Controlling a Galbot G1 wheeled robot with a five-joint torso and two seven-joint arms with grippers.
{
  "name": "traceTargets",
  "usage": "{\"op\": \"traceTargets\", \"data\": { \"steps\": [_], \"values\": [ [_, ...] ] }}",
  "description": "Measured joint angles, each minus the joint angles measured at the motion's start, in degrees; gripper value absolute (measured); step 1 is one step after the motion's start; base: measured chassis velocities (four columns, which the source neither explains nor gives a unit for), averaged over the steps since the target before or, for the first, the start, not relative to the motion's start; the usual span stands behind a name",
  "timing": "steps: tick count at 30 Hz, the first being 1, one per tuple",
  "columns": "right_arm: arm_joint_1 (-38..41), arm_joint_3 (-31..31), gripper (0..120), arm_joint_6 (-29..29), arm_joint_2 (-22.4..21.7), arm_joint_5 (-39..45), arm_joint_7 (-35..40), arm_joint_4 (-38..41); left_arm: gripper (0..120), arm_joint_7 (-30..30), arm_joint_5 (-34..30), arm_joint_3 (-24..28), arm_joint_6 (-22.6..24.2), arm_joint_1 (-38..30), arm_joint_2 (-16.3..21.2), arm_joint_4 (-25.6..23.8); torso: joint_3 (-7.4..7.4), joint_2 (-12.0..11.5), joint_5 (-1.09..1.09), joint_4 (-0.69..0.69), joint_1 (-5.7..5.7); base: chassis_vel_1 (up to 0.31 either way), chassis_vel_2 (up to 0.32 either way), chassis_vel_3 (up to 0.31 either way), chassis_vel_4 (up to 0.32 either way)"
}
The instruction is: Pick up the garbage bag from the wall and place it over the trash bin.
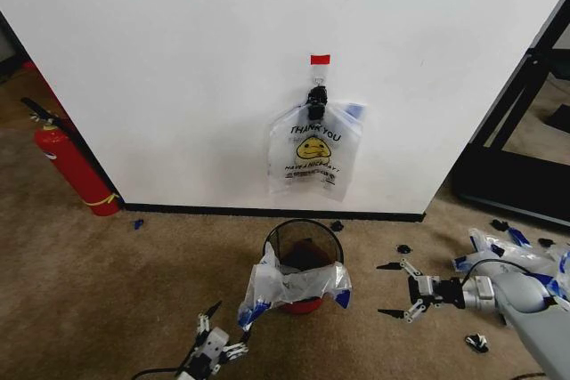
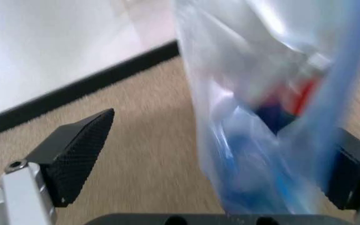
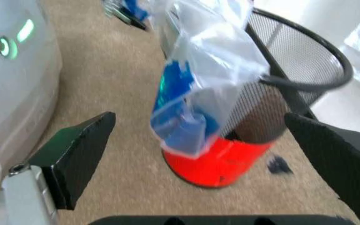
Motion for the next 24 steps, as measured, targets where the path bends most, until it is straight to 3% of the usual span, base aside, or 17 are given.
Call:
{"op": "traceTargets", "data": {
  "steps": [5,11,18,24],
  "values": [
    [-1.4,-1.4,100,1.5,0.3,1.1,3.9,1.9,100,0.0,-0.3,0.2,0.7,-4.0,-0.4,3.7,0.0,0.0,-0.01,-0.03,0.0,0.0,0.0,0.0,0.0],
    [-2.3,-3.9,100,3.6,1.5,2.1,11.1,4.0,100,-0.3,0.2,-0.1,2.8,-0.8,2.2,1.6,0.0,0.0,-0.01,0.0,0.0,0.0,0.0,0.0,0.0],
    [-2.6,-5.3,100,4.8,2.8,0.3,14.4,6.5,100,-7.0,6.2,-1.5,3.7,6.2,3.3,-5.8,0.0,0.0,0.01,0.0,0.0,0.0,0.0,0.0,0.0],
    [-3.7,-4.8,100,6.1,2.7,-6.6,16.6,12.2,100,-14.9,16.5,-2.8,3.6,10.6,3.6,-13.1,0.0,0.0,0.0,0.01,0.0,0.0,0.0,0.0,0.0]
  ]
}}
